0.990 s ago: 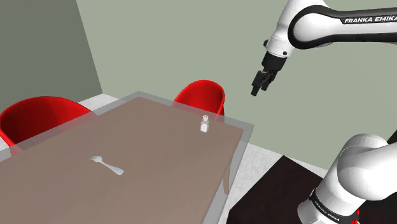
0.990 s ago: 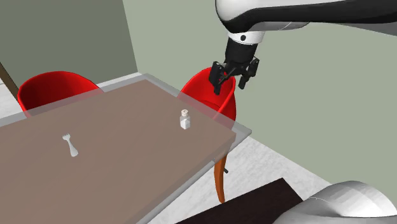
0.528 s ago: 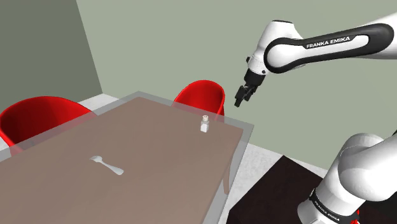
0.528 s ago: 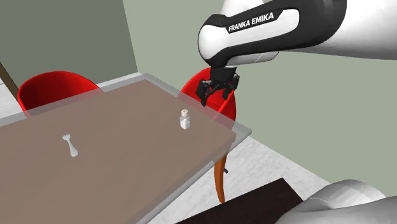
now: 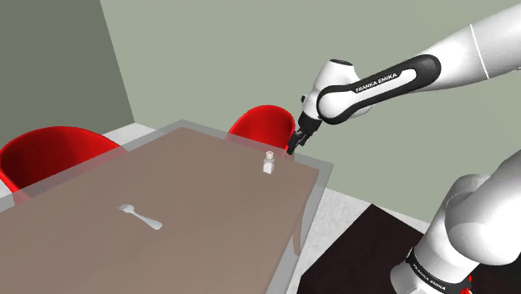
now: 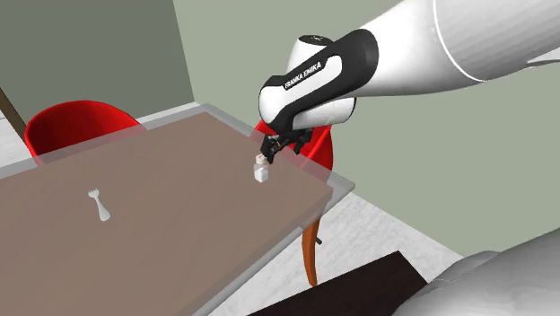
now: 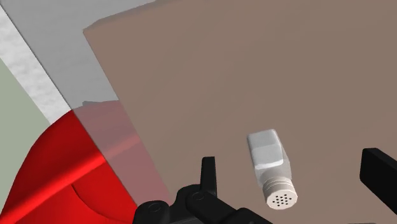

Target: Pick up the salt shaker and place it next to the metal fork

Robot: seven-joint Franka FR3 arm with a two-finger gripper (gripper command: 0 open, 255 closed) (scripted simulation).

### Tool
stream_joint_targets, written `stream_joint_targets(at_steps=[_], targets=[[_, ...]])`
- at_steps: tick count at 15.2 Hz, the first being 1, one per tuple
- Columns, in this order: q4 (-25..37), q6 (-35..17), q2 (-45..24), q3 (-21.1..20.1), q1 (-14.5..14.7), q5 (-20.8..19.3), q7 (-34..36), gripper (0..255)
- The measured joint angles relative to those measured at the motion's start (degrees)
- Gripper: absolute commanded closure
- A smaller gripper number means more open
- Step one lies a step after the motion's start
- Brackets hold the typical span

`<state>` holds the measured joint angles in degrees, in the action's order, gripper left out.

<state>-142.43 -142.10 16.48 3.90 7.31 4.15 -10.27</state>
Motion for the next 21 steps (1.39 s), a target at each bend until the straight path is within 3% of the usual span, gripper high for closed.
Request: stream_joint_targets(at_steps=[9, 15, 21], targets=[[6.6, -14.7, -18.4, -0.4, 2.8, 6.1, -6.0, 0], [8.1, -18.8, -23.8, -1.1, 2.9, 8.2, -7.5, 0], [8.3, -19.5, -24.7, -1.2, 2.8, 8.7, -7.9, 0]])
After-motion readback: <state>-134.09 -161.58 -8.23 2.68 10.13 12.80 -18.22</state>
